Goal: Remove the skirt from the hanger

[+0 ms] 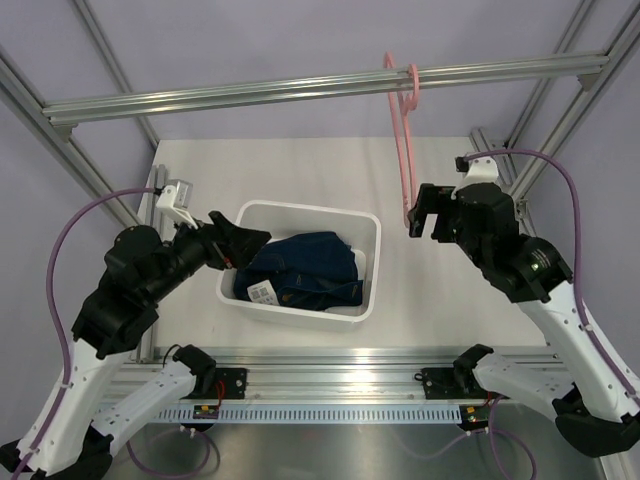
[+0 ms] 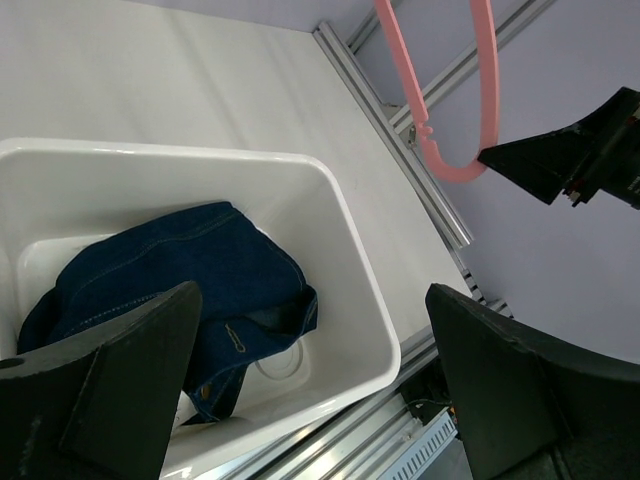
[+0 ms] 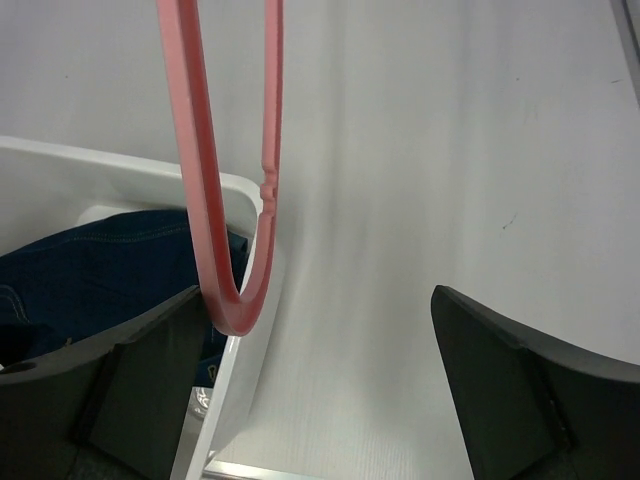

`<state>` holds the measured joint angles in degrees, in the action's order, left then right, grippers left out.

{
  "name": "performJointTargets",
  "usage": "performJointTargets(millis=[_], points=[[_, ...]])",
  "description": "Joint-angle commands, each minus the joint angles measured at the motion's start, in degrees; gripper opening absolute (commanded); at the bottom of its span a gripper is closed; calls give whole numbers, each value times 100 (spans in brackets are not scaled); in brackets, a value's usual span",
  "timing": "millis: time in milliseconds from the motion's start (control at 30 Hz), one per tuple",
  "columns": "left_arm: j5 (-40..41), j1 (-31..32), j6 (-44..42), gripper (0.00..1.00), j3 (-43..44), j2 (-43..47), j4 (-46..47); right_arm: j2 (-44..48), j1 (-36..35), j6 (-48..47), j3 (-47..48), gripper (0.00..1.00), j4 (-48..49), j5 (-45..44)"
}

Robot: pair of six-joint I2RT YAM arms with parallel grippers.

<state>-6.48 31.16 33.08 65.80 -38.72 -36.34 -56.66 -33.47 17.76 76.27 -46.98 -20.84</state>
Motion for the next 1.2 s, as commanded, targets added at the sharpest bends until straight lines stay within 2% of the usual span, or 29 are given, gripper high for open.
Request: performJointTargets(millis=[0,200,300,367,400,433,500,533,633,733,833,1000,1167], points=[[-301,13,93,99,-111,-22,320,365,60,26,187,99,-241,-202],[-608,13,365,99,-480,31,548,1129,51,385,-200,100,-373,351],[-1020,4,751,99,-970,241,1101,1603,51,605,-551,100,-233,1071],[-1528,13,1293,99,-1375,486,1978,1886,51,728,-988,99,48,1721],[-1697,13,1506,99,-1855,566,2295,2209,51,833,-1157,100,197,1967],[-1855,13,1761,99,-2121,663,3037,2395,51,869,-1341,99,503,2474],[-2269,13,2490,99,-2927,944,3832,2955,51,1070,-1930,99,820,2795],[-2348,13,2719,99,-3167,1050,4523,3159,43,1133,-2132,99,1083,2996],[-2577,13,3405,99,-3966,1489,5624,3898,51,1449,-2783,99,1358,2972],[-2709,13,4038,99,-4652,1841,6626,4479,51,1809,-3231,99,1262,2551],[-2657,13,4688,99,-5093,2148,7182,4840,51,2003,-3679,100,1078,2314],[-2569,13,5093,99,-6050,2814,7431,5489,51,2423,-4434,99,1217,2356],[-2542,22,5357,99,-6526,3334,7439,5920,51,2785,-4875,99,1410,2400]])
